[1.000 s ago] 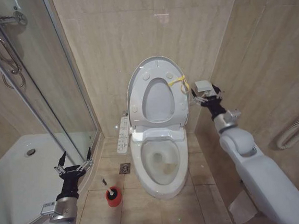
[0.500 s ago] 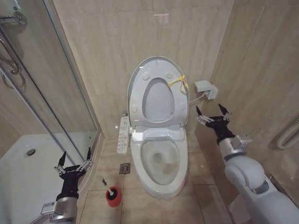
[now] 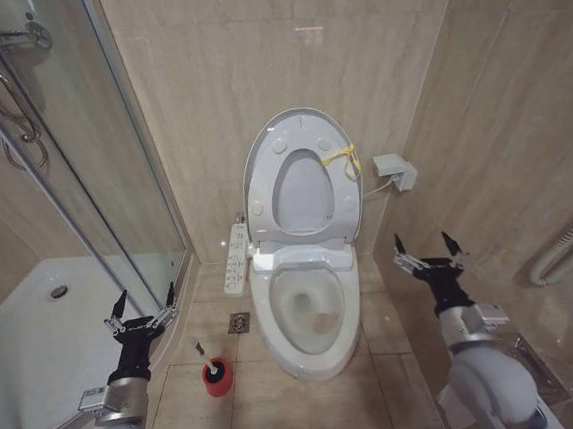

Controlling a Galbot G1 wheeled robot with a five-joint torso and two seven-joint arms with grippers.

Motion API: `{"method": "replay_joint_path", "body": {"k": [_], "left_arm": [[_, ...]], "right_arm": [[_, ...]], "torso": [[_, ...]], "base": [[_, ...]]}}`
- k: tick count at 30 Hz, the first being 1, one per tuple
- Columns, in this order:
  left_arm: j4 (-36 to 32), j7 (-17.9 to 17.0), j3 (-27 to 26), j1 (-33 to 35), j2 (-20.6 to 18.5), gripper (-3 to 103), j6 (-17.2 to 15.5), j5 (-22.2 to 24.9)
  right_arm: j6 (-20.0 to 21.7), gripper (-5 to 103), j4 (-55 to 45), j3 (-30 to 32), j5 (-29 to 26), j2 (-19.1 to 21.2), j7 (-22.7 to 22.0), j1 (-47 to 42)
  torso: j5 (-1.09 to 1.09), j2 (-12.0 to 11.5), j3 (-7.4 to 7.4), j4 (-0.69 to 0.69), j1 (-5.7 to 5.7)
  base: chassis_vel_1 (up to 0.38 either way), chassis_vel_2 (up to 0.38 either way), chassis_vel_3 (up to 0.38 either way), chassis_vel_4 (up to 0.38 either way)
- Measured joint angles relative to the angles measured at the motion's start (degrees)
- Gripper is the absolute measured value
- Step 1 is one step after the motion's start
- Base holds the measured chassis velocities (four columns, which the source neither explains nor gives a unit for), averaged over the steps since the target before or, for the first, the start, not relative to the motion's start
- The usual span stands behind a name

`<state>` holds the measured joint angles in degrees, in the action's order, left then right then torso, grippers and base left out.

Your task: Open the toilet lid, clean the toilet bowl with a toilet brush, close the toilet lid, and flush.

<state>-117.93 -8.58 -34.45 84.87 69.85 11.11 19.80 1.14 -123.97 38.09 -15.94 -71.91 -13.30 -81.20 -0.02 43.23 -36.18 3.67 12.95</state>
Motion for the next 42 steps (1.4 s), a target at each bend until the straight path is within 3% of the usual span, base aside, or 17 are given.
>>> {"method": "replay_joint_path", "body": {"k": [14, 29, 42], "left_arm": [[0.0, 0.0, 0.0, 0.0, 0.0, 100, 0.0, 0.0], [0.0, 0.0, 0.0, 0.0, 0.0, 100, 0.0, 0.0], [0.0, 0.0, 0.0, 0.0, 0.0, 100, 0.0, 0.0]], "right_arm": [[0.7, 100, -5.6, 2.7, 1.9, -5.6, 1.5, -6.0], [-0.2, 100, -9.7, -3.1, 5.9, -8.6, 3.6, -10.6], [-0.8, 100, -10.1, -4.4, 7.5, -10.1, 4.1, -11.8]], "torso": [[0.00, 0.0, 0.00, 0.00, 0.01], [0.00, 0.0, 0.00, -0.01, 0.01], [0.00, 0.0, 0.00, 0.00, 0.01]], "base": [[0.000, 0.000, 0.000, 0.000], [0.000, 0.000, 0.000, 0.000], [0.000, 0.000, 0.000, 0.000]]}}
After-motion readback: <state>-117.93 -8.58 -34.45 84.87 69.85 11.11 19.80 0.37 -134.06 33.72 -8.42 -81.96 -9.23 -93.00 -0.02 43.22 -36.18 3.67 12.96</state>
